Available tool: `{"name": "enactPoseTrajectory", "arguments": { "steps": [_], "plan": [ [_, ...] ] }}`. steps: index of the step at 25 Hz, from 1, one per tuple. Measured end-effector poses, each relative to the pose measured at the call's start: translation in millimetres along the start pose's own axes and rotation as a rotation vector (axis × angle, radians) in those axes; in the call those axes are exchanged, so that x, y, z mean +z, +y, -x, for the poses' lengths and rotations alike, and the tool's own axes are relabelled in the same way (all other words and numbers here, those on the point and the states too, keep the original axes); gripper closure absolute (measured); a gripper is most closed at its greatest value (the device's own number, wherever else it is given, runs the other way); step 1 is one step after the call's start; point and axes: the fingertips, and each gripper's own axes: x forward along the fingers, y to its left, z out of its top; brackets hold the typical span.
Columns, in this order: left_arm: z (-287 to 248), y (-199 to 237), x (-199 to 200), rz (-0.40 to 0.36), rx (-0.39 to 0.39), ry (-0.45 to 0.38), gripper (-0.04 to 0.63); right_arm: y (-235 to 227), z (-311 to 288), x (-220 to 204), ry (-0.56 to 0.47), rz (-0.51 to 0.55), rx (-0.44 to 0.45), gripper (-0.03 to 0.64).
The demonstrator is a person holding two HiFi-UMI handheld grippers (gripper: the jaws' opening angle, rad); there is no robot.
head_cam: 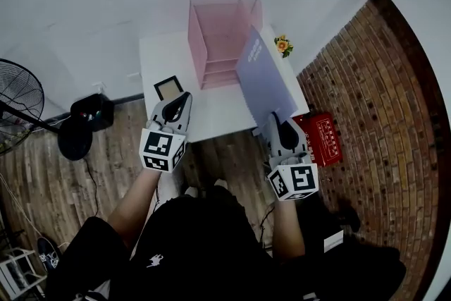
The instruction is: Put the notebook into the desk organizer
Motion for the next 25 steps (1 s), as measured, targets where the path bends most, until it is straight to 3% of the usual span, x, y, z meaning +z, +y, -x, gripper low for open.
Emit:
{"name": "enactPoseTrajectory", "arguments": {
  "steps": [16,25],
  "plan": [
    [-32,55,10,-0.005,0.169,-0.002,0.594,-29,-98,5,-0.059,-0.027,0.105,0.586],
    [-68,63,17,-0.004,0.264,0.005,0.594,-58,-158,-3,-0.062,-0.036,0.18,0.586]
  ]
}}
